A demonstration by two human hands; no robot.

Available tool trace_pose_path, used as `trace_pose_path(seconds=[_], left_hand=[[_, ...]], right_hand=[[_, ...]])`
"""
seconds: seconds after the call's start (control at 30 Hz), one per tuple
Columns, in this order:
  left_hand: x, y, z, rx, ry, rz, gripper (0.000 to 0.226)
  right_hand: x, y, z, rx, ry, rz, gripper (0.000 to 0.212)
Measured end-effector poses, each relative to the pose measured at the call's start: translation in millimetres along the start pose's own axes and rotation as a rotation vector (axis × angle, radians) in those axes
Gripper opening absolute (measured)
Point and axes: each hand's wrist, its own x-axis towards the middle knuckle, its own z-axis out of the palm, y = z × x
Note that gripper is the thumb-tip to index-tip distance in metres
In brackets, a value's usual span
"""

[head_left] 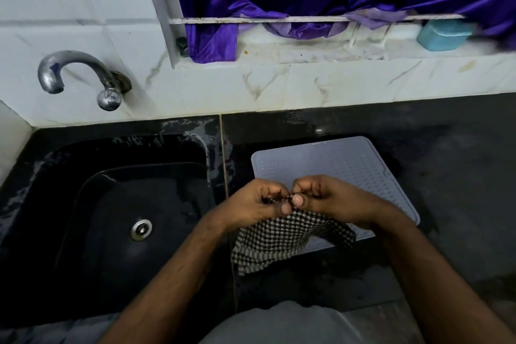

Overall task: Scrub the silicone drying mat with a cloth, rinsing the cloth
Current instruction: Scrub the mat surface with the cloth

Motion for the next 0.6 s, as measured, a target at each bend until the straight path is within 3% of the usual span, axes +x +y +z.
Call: trace_pose_path(seconds=[0.1, 0.2, 0.37, 0.43, 0.53, 0.6], left_hand=[[-6, 10, -7, 0.116, -0.110, -0.138, 0.031], [-8, 23, -7, 0.336, -0.208, -0.237, 0.050], [-11, 40, 11, 0.168, -0.180, -0.268, 0.050], [-11, 42, 19, 0.052, -0.035, -0.259, 0.052], [-13, 39, 27, -0.191, 0.254, -0.290, 0.053], [-13, 35, 35, -0.288, 0.395, -0.282, 0.051]], right_hand=[[-2, 2, -3, -0.030, -0.094, 0.045, 0.014], [-3, 8, -11, -0.110, -0.170, 0.115, 0.027], [9, 11, -24, -0.309, -0.171, 0.064, 0.024], [15, 16, -25, -0.361, -0.015, 0.011, 0.024], [15, 35, -15, -0.394, 0.461, -0.047, 0.031], [5, 49, 2, -0.269, 0.734, -0.004, 0.030]])
